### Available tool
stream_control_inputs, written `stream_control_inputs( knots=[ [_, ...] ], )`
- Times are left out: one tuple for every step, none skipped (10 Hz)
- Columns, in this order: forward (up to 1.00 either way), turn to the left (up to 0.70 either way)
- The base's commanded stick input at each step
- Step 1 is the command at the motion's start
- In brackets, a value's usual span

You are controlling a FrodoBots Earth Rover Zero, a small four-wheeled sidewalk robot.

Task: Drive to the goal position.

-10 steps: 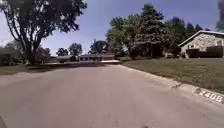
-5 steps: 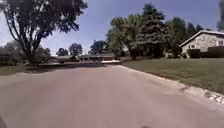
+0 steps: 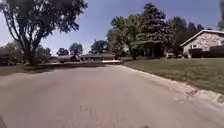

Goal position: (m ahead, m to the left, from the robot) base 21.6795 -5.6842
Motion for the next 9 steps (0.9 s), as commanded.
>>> stream_control_inputs(
  knots=[
    [0.5, 0.0],
    [0.5, 0.0],
    [0.5, 0.0],
    [0.5, 0.0],
    [0.5, 0.0],
    [0.5, 0.0],
    [0.5, 0.0],
    [0.5, 0.0],
    [0.5, 0.0]
  ],
)
